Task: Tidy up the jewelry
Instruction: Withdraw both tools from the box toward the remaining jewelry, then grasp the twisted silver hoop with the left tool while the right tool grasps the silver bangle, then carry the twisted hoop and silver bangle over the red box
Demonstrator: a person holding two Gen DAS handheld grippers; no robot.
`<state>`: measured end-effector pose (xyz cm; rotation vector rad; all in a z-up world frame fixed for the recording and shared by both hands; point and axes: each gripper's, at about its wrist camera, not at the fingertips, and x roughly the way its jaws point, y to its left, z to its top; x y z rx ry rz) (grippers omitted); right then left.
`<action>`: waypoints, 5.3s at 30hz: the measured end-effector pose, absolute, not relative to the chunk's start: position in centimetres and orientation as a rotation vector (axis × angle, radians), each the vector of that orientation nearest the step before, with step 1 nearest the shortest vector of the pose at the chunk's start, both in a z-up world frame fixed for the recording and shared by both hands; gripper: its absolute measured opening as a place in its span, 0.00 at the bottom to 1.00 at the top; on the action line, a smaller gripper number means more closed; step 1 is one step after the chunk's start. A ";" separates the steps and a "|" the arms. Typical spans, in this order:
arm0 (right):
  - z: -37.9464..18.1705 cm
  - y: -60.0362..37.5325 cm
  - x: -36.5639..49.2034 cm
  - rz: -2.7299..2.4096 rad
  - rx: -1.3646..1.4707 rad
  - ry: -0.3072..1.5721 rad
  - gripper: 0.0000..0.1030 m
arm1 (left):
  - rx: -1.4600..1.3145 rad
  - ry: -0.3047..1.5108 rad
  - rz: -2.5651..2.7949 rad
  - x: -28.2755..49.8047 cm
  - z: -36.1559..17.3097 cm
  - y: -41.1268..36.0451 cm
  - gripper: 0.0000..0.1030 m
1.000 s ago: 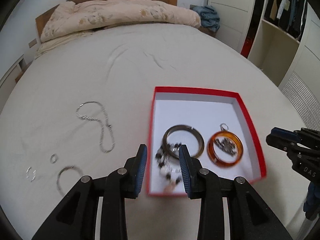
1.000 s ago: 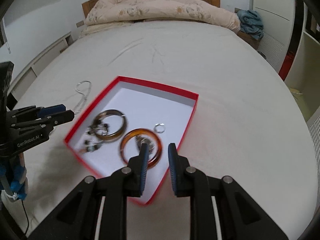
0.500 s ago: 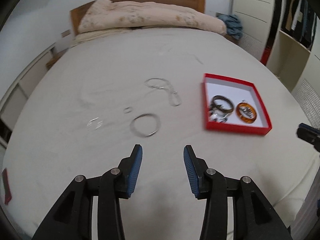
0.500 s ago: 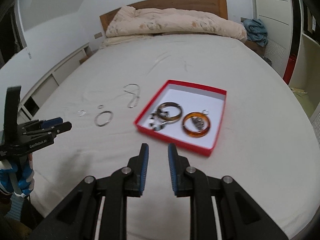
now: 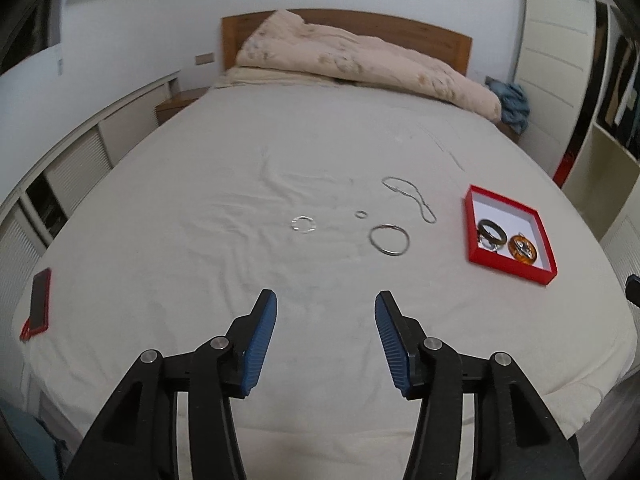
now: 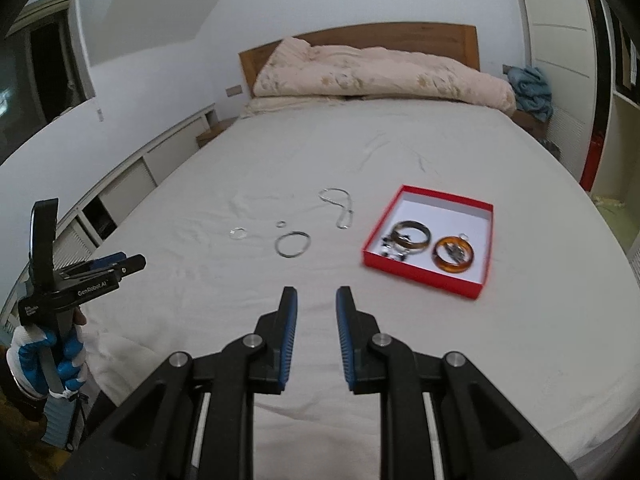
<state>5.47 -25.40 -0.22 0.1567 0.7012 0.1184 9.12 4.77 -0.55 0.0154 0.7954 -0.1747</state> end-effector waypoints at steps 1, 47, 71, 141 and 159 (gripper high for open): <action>0.1 -24.8 5.2 0.123 0.154 0.696 0.19 | 0.008 0.791 -0.171 8.8 -0.4 5.4 0.50; -14.2 -18.8 25.9 0.220 0.155 0.899 0.19 | -0.066 0.954 -0.142 28.4 -11.8 9.0 0.45; -21.4 -18.0 36.3 0.237 0.091 0.948 0.19 | 0.043 0.960 -0.140 35.2 -17.8 7.3 0.42; -6.8 -21.0 22.6 0.131 0.080 0.714 0.03 | 0.140 0.789 -0.213 24.2 -6.5 4.4 0.05; -5.0 -34.8 15.6 -0.100 0.116 0.702 0.03 | 0.188 0.789 -0.420 21.6 -4.8 -9.4 0.05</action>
